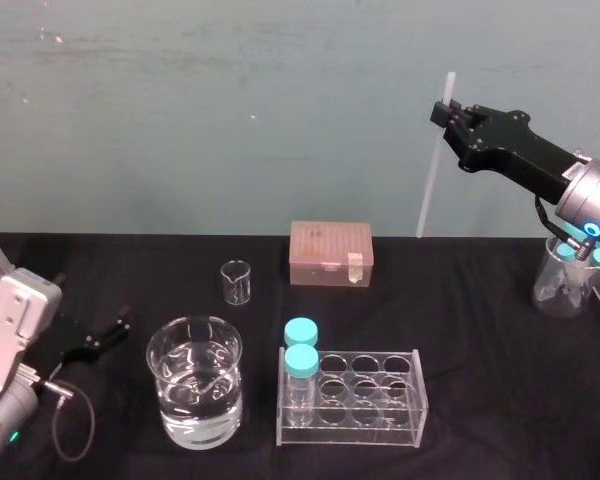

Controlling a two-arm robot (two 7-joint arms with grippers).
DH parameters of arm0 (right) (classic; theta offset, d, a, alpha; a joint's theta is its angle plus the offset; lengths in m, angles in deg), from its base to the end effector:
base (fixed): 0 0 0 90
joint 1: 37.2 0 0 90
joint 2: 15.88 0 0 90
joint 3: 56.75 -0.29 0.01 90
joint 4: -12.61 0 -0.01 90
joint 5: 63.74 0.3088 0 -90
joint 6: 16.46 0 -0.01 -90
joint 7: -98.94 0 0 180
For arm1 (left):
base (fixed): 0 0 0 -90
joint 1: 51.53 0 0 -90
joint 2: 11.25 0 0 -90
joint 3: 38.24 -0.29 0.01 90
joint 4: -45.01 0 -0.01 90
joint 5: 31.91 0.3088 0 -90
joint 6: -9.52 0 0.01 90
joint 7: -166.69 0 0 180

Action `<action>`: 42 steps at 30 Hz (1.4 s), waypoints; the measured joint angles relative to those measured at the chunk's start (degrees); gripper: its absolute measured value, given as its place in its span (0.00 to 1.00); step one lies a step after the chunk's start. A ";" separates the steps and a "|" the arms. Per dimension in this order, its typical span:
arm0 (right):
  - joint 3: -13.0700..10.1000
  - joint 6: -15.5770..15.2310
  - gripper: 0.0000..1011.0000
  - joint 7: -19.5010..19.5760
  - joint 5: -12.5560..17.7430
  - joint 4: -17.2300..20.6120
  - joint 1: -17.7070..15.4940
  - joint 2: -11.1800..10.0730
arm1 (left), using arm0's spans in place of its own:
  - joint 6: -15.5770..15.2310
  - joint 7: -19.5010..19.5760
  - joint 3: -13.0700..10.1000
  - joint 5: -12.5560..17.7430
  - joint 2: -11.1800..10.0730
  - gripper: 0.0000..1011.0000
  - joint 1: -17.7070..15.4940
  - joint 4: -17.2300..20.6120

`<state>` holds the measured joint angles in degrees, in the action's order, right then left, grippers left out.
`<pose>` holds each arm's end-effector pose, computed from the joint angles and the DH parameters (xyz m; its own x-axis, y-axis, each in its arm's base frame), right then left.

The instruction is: Pick up the stirring rod with one hand, then place it down.

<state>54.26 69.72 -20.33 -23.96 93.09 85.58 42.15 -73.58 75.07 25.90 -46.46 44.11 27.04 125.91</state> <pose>0.4486 -0.0885 -0.1405 0.6646 -0.7446 0.0613 0.7320 0.6654 0.1464 0.3581 0.0827 -0.3023 0.2923 0.8803 0.3736 -0.9553 0.2873 0.0703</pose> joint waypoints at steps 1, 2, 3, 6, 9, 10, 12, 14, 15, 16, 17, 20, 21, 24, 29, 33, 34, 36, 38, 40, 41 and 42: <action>0.00 0.00 0.07 0.00 0.00 0.00 0.00 0.00 | 0.01 0.00 0.00 0.00 0.00 0.99 0.00 0.00; 0.00 0.00 0.07 0.00 0.00 0.00 0.00 0.00 | 0.00 0.00 0.00 0.00 0.00 0.99 0.00 0.00; 0.00 0.00 0.07 0.00 0.00 0.00 0.00 0.00 | 0.00 0.00 0.00 0.00 0.00 0.99 0.00 0.00; 0.00 0.00 0.07 0.00 0.00 0.00 0.00 0.00 | 0.00 0.00 0.00 0.00 0.00 0.99 0.00 0.00; 0.00 0.00 0.07 0.00 0.00 0.00 0.00 0.00 | 0.00 0.00 0.00 0.00 0.00 0.99 0.00 0.00; 0.00 0.00 0.07 0.00 0.00 0.00 0.00 0.00 | 0.00 0.00 0.00 0.00 0.00 0.99 0.00 0.00; 0.00 0.00 0.07 0.00 0.00 0.00 0.00 0.00 | 0.00 0.00 0.00 0.00 0.00 0.99 0.00 0.00; 0.00 0.00 0.07 0.00 0.00 0.00 0.00 0.00 | 0.00 0.00 0.00 0.00 0.00 0.99 0.00 0.00; 0.00 0.00 0.07 0.00 0.00 0.00 0.00 0.00 | 0.00 0.00 0.00 0.00 0.00 0.99 0.00 0.00; 0.00 0.00 0.07 0.00 0.00 0.00 0.00 0.00 | 0.00 0.00 0.00 0.00 0.00 0.99 0.00 0.00; 0.00 0.00 0.07 0.00 0.00 0.00 0.00 0.00 | 0.00 0.00 0.00 0.00 0.00 0.99 0.00 0.00; 0.00 0.00 0.07 0.00 0.00 0.00 0.00 0.00 | 0.00 0.00 0.00 0.00 0.00 0.99 0.00 0.00; 0.00 0.00 0.07 0.00 0.00 0.00 0.00 0.00 | 0.00 0.00 0.00 0.00 0.00 0.99 0.00 0.00; 0.00 0.00 0.07 0.00 0.00 0.00 0.00 0.00 | 0.00 0.00 0.01 0.00 0.00 0.99 0.00 0.00; -0.31 -0.02 0.07 -0.36 0.00 0.79 -0.08 -0.17 | 0.00 0.00 0.01 0.00 0.00 0.99 0.00 0.00; -2.08 -0.55 0.07 -1.18 1.51 4.82 -2.12 -1.85 | 0.00 0.00 0.00 0.00 0.00 0.99 0.00 0.00; -2.40 -0.67 0.07 -1.38 1.91 5.64 -2.63 -2.27 | 0.00 0.00 0.00 0.00 0.00 0.99 0.00 0.00; -3.39 -1.05 0.07 -1.88 3.27 8.25 -4.30 -3.57 | 0.00 0.00 0.00 0.00 0.00 0.99 0.00 0.00; -4.14 -1.36 0.07 -2.15 4.30 10.09 -5.59 -4.62 | 0.00 0.00 0.00 0.00 0.00 0.99 0.00 0.00; -5.02 -1.82 0.07 -2.46 5.72 12.50 -7.49 -6.11 | 0.00 0.00 0.00 0.00 0.00 0.99 0.00 0.00; -5.29 -1.99 0.07 -2.62 6.22 13.30 -8.11 -6.65 | 0.00 0.00 0.00 0.00 0.00 0.99 0.00 0.00; -5.84 -2.23 0.07 -2.96 7.29 14.85 -9.58 -7.74 | 0.00 0.00 0.00 0.00 0.00 0.99 0.00 0.00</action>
<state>48.42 67.49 -23.29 -16.67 107.94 76.01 34.40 -73.58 75.07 25.90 -46.46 44.11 27.05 125.91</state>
